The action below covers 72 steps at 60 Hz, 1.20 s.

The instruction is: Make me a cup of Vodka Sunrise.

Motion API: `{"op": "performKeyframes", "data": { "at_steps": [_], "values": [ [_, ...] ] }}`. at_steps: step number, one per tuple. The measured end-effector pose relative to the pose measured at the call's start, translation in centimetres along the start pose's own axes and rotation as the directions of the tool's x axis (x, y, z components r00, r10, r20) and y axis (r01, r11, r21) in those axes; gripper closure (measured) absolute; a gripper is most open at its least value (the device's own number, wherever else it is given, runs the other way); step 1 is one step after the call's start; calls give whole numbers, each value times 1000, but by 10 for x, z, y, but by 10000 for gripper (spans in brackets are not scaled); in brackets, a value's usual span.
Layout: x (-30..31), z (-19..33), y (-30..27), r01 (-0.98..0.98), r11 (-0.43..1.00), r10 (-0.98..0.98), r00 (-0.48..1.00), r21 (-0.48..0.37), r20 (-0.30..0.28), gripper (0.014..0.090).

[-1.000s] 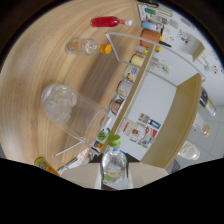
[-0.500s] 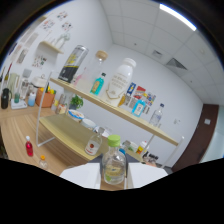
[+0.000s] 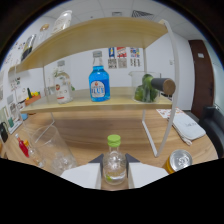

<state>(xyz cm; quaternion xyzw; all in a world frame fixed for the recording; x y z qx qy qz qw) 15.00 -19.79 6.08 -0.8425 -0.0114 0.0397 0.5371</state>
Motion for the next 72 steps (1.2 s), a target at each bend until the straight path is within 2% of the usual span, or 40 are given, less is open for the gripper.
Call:
{"op": "performKeyframes", "data": {
  "at_steps": [18,40,47,52,55,62,72],
  "values": [
    [2,17,27,20,996,-19,1000,-90,14,694],
    [6,6,37,36,991,-38,999,-125,-16,668],
    [10,-8,30,38,992,-44,998,-118,-44,556],
    [9,-26,16,37,994,-44,997,-102,-68,305],
    [8,-40,5,37,996,-44,996,-87,-84,228],
    [-2,-76,-20,44,997,-52,991,-69,-127,202],
    [-34,-121,-23,63,990,-81,985,-123,-152,195]
  ]
}}
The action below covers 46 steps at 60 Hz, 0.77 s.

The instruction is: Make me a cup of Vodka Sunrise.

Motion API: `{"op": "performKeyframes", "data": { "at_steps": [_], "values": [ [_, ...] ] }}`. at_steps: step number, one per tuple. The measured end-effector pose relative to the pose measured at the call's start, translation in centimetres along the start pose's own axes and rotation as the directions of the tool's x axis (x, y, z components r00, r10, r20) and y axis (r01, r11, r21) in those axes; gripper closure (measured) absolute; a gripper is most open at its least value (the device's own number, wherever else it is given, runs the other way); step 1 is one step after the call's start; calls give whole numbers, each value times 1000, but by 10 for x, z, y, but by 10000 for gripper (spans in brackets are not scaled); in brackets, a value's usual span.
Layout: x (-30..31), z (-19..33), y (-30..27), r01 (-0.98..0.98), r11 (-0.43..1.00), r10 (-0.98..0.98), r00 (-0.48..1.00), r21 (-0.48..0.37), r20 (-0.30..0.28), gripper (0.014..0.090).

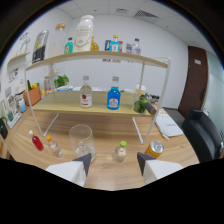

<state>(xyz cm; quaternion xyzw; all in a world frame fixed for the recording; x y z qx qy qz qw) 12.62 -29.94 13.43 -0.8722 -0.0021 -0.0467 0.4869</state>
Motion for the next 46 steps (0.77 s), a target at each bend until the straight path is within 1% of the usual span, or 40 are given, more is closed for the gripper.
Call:
{"op": "performKeyframes", "data": {
  "at_steps": [5,13,22,31,46],
  "values": [
    [-21,-18,5,-10,1000,10,1000,-26,6,188],
    [-54,-37,8,-6,999,6,1000,-37,22,186],
    [-80,-47,5,12,999,-11,999,-34,43,188],
    [-90,-53,5,19,999,-16,999,-42,50,190],
    [-88,-55,6,9,999,-7,999,-51,35,190]
  ]
}}
